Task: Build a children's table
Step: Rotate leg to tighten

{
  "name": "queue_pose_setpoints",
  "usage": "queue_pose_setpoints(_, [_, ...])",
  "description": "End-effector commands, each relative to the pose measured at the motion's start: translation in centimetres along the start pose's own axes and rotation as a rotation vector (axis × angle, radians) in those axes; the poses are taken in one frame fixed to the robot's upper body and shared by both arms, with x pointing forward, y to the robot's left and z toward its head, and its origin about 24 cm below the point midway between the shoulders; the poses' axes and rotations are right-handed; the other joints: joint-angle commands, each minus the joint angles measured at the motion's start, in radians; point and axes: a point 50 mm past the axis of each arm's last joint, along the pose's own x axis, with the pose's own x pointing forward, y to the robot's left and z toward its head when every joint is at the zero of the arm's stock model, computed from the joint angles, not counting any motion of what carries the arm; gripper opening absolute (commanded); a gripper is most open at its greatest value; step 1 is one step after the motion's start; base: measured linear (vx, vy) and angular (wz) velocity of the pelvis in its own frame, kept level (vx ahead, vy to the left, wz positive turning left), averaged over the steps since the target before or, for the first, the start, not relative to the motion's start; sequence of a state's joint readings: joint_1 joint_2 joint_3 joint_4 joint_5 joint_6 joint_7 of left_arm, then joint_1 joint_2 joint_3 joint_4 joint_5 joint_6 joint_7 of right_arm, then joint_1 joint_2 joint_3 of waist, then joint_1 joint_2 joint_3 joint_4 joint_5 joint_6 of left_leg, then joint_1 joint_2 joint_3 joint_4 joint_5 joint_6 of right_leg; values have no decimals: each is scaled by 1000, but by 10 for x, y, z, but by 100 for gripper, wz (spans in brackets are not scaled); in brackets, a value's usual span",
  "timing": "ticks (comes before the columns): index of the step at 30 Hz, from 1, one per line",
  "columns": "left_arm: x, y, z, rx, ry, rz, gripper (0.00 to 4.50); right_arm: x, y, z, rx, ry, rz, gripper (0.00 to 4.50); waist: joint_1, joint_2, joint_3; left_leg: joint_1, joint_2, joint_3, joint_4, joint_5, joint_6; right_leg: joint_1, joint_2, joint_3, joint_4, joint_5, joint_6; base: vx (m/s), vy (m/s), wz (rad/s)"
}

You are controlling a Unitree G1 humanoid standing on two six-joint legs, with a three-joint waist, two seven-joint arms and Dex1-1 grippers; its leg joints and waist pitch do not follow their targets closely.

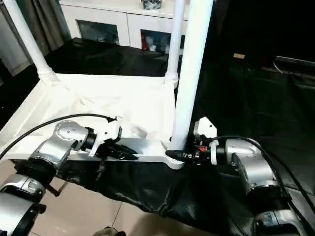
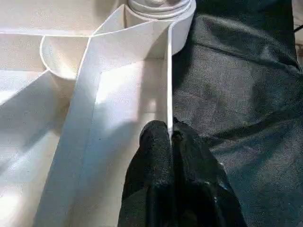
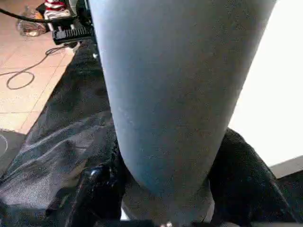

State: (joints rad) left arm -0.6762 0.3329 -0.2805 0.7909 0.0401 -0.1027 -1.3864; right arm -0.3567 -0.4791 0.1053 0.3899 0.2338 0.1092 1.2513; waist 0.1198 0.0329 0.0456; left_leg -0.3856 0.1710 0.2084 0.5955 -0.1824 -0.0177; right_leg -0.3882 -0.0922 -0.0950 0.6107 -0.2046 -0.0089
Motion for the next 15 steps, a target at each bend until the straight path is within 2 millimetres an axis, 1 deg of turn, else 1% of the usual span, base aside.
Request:
queue_pose_setpoints(1, [4,7,8,-7,-38,81,0,11,12,-13,101,-18,13,204,3,-13,-63,24,82,-37,-69,-180,71,42,-88,60,-66,-98,-269,0,0,0])
queue_pose_setpoints(3, [10,11,10,-26,-31,142,0,16,12,-18,124,-33,-89,204,4,-13,-59,25,84,-38,-73,-202,60,38,-90,62,-71,-138,-260,0,0,0])
queue_pose_setpoints(4, [17,13,12,-44,-30,187,0,21,11,-23,141,-36,-185,204,1,-14,-55,27,82,-40,-77,-237,41,37,-92,62,-78,-198,-250,0,0,0])
queue_pose_setpoints(5, [17,13,12,-45,-31,189,0,22,11,-24,141,-36,-192,201,-1,-14,-53,30,82,-41,-80,-257,28,36,-92,62,-82,-233,-241,0,0,0])
queue_pose_setpoints(6, [23,15,15,-63,-45,214,0,27,10,-26,152,-48,-255,201,-7,-14,-49,33,80,-44,-82,-299,6,35,-95,62,-92,-308,-222,0,0,0])
queue_pose_setpoints(7, [28,15,17,-71,-52,220,0,31,10,-27,167,-58,-304,199,-12,-12,-45,36,80,-46,-86,-331,-11,33,-96,64,-99,-371,-202,0,0,0])
queue_pose_setpoints(8, [39,15,22,-81,-60,240,0,39,7,-29,200,-78,-421,198,-17,-13,-41,40,78,-51,-89,-373,-28,30,-97,63,-108,-438,-179,0,0,0])
queue_pose_setpoints(9, [44,16,24,-87,-62,257,0,44,5,-29,221,-96,-475,197,-21,-12,-39,44,79,-53,-91,-393,-38,27,-97,63,-110,-465,-172,0,0,0])
queue_pose_setpoints(10, [48,16,27,-93,-67,263,0,48,4,-28,238,-107,-518,196,-28,-12,-37,48,76,-57,-93,-432,-53,25,-97,61,-117,-518,-152,0,0,0])
queue_pose_setpoints(11, [55,17,30,-105,-76,281,0,55,2,-29,274,-121,-582,195,-31,-14,-38,56,75,-58,-92,-454,-58,20,-99,62,-122,-547,-139,0,0,0])
queue_pose_setpoints(12, [56,17,31,-108,-77,284,0,57,2,-29,281,-122,-592,195,-33,-14,-37,55,74,-59,-91,-455,-57,20,-100,63,-124,-552,-136,0,0,0])
queue_pose_setpoints(13, [63,18,35,-118,-80,305,0,66,0,-28,298,-112,-670,195,-37,-9,-36,56,73,-60,-92,-468,-58,17,-99,62,-127,-568,-129,0,0,0])
queue_pose_setpoints(14, [67,18,38,-121,-78,318,0,71,-1,-28,296,-98,-720,195,-41,-10,-35,56,72,-62,-93,-476,-63,16,-98,60,-131,-584,-118,0,0,0])
queue_pose_setpoints(15, [69,18,39,-118,-78,327,0,76,-1,-27,299,-93,-744,195,-42,-10,-35,56,72,-64,-94,-477,-65,18,-99,59,-131,-584,-113,0,0,0])
